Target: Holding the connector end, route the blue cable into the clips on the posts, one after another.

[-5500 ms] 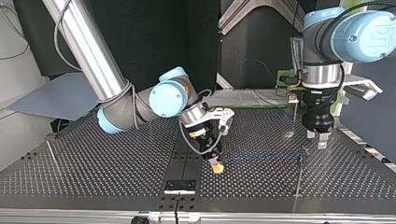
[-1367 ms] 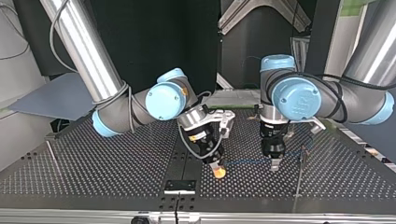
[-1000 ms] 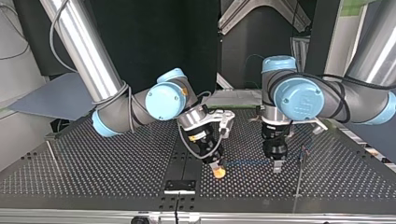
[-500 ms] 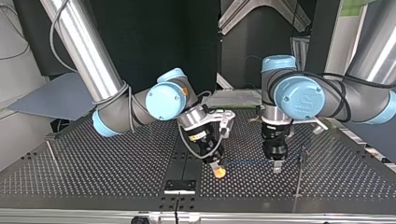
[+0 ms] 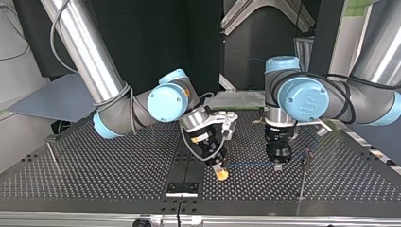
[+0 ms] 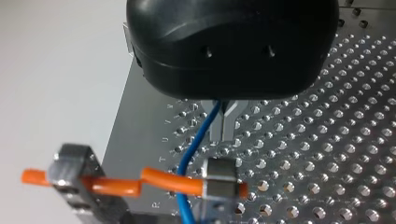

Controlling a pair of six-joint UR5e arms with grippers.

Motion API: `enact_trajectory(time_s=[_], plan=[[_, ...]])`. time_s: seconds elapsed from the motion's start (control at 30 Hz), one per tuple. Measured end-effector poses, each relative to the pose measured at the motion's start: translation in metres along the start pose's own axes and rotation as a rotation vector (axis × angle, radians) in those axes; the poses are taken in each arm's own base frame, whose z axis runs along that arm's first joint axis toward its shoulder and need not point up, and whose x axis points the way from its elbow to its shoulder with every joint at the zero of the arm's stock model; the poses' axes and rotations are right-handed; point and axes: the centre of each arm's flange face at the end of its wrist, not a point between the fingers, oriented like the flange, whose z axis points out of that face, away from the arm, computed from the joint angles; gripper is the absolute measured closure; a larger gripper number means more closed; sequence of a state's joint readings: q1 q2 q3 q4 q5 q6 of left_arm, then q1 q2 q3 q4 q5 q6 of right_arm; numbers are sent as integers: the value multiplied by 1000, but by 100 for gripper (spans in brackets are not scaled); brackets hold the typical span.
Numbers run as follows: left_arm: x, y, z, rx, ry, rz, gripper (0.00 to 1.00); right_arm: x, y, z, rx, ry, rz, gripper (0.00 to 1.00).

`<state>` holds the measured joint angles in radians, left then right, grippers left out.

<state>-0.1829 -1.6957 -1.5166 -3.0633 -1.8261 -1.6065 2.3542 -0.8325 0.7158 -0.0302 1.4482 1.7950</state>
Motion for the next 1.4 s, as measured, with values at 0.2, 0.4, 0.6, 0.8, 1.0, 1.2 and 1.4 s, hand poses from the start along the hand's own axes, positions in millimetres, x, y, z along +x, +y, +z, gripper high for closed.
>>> enact_trajectory(time_s=[0.2,0.4,0.6,0.8,1.0,1.2,1.4], plan=[[1,1,0,-1,4,-5,100,0,0,0,0,-1,0,100],[3,0,-3,-13,21,-4,100,0,3,0,-4,-2,0,100],[5,-5,-6,-17,31,-4,100,-3,5,-1,-9,-15,0,100],[20,-18,-8,-1,70,8,100,-13,11,-4,-19,-36,1,100],[25,-26,-11,-10,74,-8,100,-25,20,-8,-34,-65,-2,100],[33,-32,-11,-10,90,-7,100,-41,30,-14,-51,-104,-14,100],[60,-44,-7,-4,140,10,100,-62,45,-22,-73,-153,-40,100]])
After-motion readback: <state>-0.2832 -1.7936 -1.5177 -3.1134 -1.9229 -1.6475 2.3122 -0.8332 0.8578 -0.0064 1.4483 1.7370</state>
